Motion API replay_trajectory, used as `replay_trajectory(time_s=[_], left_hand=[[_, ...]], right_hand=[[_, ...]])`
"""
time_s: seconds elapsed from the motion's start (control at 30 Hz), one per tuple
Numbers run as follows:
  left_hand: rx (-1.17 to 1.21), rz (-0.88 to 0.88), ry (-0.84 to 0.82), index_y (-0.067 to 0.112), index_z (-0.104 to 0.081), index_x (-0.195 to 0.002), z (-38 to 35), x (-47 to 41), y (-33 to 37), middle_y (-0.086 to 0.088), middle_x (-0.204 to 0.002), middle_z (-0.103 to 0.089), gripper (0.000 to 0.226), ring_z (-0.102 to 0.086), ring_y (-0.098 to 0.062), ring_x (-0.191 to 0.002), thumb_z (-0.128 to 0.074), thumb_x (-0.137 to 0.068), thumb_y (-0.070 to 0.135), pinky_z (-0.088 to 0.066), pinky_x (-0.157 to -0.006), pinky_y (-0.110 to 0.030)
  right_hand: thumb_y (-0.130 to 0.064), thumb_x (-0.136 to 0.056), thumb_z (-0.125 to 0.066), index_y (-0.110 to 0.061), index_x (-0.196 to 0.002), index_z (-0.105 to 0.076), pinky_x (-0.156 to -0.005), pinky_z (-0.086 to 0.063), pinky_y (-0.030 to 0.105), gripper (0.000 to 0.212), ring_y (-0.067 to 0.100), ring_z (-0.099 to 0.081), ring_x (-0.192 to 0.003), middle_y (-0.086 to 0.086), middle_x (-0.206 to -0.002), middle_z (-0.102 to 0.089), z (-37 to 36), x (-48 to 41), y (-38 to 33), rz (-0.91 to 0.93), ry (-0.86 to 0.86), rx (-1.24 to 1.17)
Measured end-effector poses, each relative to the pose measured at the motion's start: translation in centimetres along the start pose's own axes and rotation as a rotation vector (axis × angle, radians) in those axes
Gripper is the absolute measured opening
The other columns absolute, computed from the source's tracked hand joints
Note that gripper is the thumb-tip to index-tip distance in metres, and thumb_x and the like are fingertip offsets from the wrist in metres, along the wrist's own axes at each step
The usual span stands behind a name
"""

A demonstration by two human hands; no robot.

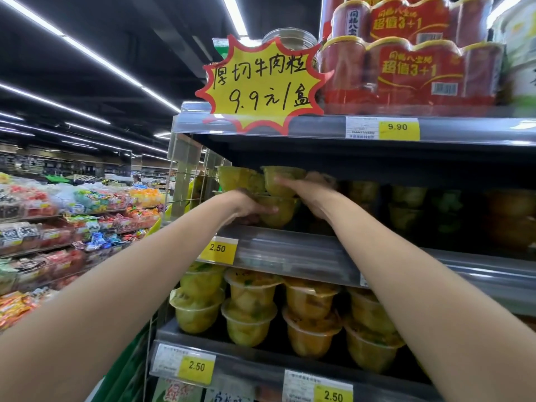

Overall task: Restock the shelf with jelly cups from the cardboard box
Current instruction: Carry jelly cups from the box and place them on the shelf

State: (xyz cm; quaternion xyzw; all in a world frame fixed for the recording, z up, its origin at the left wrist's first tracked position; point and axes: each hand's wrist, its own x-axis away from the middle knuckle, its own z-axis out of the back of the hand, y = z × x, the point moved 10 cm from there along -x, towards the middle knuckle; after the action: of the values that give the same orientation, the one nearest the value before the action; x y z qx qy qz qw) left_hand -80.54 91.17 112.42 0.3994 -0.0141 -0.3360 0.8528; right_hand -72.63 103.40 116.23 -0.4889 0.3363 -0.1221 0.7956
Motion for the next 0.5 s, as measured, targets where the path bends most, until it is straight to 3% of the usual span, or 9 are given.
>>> replay_trajectory(time_s=[0.07, 0.23, 0.5], left_hand=[[-0.014, 0.003, -0.008, 0.014, -0.059, -0.117, 0.0, -0.4, -0.1, 0.004, -0.077, -0.06, 0.045, -0.051, -0.006, -0.062, -0.065, -0.085, 0.046, -0.039, -0.05, -0.015], [-0.093, 0.004, -0.018, 0.012, -0.058, -0.12, -0.1, -1.3, -0.4, 0.005, -0.073, -0.061, 0.052, -0.047, -0.009, -0.06, -0.059, -0.087, 0.053, -0.037, -0.054, -0.019], [-0.066, 0.002, -0.057, 0.012, -0.056, -0.121, -0.6, -2.1, -0.4, 0.002, -0.073, -0.058, 0.045, -0.042, -0.007, -0.053, -0.056, -0.092, 0.046, -0.033, -0.036, -0.012]], right_hand=[[-0.045, -0.068, -0.083, -0.01, -0.134, -0.051, -0.099, -0.048, 0.039, 0.081, 0.025, -0.057, -0.116, 0.007, -0.131, -0.059, -0.6, -0.6, 0.1, -0.002, -0.037, -0.015], [-0.032, -0.082, -0.074, -0.015, -0.126, -0.059, -0.092, -0.049, 0.031, 0.049, 0.022, -0.058, -0.115, 0.004, -0.126, -0.062, -1.0, -1.1, 0.3, 0.015, -0.081, -0.002], [-0.038, -0.085, -0.069, -0.015, -0.129, -0.057, -0.09, -0.049, 0.032, 0.05, 0.023, -0.057, -0.115, 0.006, -0.127, -0.061, -1.4, -1.9, 0.3, 0.041, -0.108, 0.087]])
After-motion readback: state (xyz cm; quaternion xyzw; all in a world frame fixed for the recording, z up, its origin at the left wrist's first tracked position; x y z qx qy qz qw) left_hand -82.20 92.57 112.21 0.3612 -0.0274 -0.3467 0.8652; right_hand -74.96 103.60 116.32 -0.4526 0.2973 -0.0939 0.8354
